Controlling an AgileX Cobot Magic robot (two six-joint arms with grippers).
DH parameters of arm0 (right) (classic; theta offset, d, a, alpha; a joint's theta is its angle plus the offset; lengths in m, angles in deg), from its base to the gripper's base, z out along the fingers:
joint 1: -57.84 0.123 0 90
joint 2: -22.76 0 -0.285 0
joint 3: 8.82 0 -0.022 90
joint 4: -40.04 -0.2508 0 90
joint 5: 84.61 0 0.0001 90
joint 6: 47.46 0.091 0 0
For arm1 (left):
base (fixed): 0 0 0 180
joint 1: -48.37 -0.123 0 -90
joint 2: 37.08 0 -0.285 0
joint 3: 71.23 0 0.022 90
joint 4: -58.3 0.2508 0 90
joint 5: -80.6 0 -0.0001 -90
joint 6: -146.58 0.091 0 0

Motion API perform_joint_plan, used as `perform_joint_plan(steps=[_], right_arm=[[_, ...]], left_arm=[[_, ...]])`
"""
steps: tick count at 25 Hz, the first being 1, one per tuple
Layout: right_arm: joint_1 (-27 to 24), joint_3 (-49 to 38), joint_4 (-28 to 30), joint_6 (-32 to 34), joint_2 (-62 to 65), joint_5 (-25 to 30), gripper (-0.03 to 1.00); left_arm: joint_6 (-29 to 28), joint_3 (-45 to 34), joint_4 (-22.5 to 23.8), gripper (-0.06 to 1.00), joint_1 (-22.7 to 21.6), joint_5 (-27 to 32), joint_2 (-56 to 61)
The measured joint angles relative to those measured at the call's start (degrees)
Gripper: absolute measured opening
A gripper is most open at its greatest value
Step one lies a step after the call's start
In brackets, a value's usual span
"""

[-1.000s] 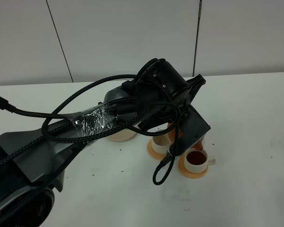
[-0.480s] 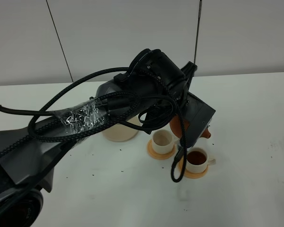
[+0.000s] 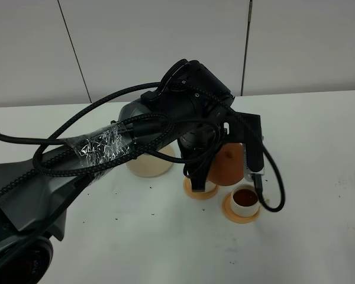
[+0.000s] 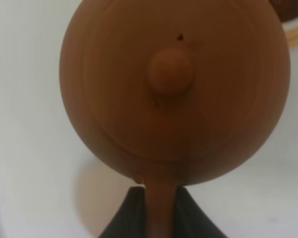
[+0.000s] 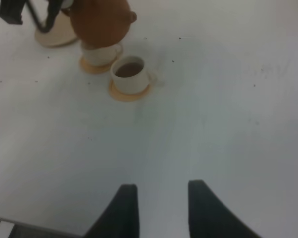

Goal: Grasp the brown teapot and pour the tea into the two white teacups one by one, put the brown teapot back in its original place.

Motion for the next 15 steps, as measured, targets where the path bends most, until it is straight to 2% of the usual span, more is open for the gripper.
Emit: perform_joint_plan(steps=[3, 7, 10, 15], right_arm=[[0.0, 0.0, 0.0, 0.0, 0.0, 0.0, 0.24], [0.0, 0.0, 0.0, 0.0, 0.0, 0.0, 0.24], [0.0, 0.0, 0.0, 0.0, 0.0, 0.0, 0.24], [0.0, 0.0, 0.0, 0.0, 0.0, 0.0, 0.24]], left_arm=[[-8.5, 0.0, -2.1, 0.17, -0.4, 3.5, 0.0], [-16.9, 0.0, -10.4, 0.17, -1.9, 5.0, 0.0], [-18.3, 0.0, -14.8, 0.17, -2.9, 6.0, 0.0], [-20.0, 0.0, -16.1, 0.17, -2.9, 8.4, 0.0]])
